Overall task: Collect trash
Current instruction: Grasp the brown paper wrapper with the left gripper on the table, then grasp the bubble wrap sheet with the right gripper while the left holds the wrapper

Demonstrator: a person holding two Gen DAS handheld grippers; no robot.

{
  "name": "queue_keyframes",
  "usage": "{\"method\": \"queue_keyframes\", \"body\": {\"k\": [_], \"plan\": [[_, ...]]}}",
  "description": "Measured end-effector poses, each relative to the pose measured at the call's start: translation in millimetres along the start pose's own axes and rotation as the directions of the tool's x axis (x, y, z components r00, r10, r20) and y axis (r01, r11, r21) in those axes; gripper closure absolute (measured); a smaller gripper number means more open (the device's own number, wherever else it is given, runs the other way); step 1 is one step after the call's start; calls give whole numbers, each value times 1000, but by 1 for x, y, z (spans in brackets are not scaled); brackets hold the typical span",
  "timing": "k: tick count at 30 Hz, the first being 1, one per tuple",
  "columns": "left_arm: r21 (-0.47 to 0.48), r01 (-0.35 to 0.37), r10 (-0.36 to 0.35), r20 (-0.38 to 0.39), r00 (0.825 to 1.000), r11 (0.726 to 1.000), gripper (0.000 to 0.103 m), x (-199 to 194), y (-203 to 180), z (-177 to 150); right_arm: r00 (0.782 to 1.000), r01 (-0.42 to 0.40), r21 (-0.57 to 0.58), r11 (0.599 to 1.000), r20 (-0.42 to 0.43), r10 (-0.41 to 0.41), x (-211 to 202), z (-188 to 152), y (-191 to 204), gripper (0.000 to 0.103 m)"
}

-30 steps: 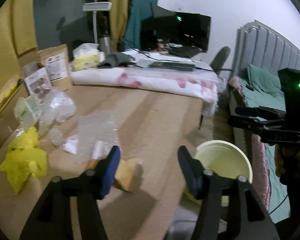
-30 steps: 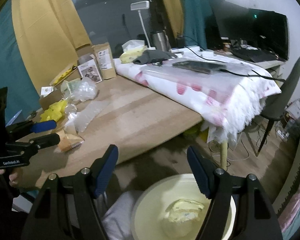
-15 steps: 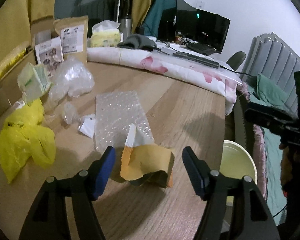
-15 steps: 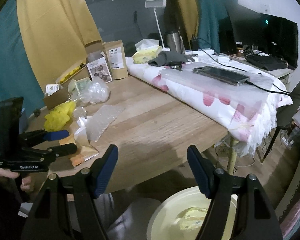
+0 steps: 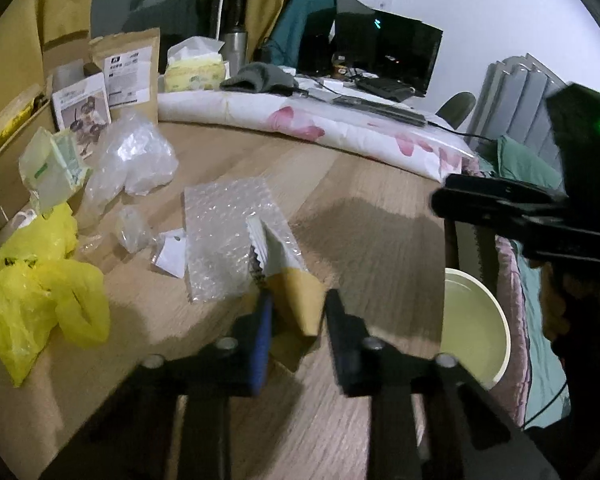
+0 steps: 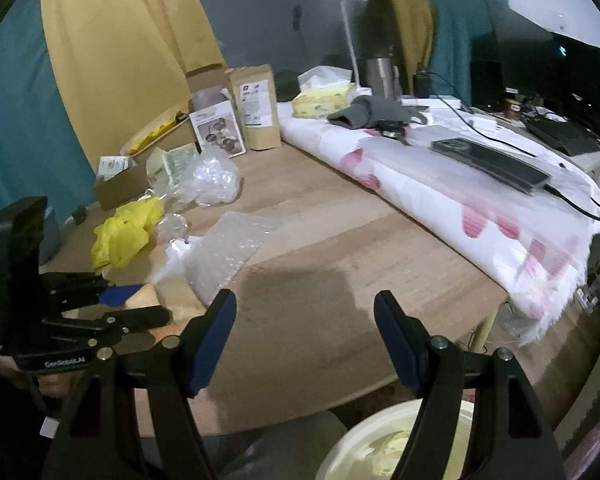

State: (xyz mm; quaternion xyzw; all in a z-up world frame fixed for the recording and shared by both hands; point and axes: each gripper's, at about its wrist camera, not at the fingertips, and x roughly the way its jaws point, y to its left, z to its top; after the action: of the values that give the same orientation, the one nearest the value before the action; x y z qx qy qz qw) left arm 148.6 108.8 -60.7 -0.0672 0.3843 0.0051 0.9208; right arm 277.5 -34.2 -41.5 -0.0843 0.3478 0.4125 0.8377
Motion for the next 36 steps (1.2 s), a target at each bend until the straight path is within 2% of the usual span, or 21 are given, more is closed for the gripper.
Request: {"method": "queue_keyframes", "body": {"k": [4,13,20,25,29,31,33,36], "plan": [[3,-17,17,39,999,1000,81,-17,6,-2,999,-9,-19,1000,-32,9,20,10,15,34],[-83,-82,93,139,986,993,81,-62,53,-1,993,-65,-122,990,-107,52,73,27,71,34],[-146,-105,128,159,979,984,81,-80,87,-7,981,-61,-205,977,-192,21,116,31,107,34],[-187,-83,114,160,981,979,81,-82,104,-11,979,-27,-245,969,-204,-24,130,29,116,34],[-191,-80,111,159,981,978,81,-81,105,-12,979,-36,-237,971,-206,-14,131,28,114,49],[-185,-80,111,159,981,979,81,-81,103,-13,979,-37,-233,972,-204,-11,129,29,112,70],[-178,-81,110,160,981,981,81,-82,101,-12,979,-42,-233,972,-205,-7,126,29,110,82],[-166,-87,115,162,980,982,81,-83,98,-12,980,-47,-230,972,-201,0,120,26,107,90]]}}
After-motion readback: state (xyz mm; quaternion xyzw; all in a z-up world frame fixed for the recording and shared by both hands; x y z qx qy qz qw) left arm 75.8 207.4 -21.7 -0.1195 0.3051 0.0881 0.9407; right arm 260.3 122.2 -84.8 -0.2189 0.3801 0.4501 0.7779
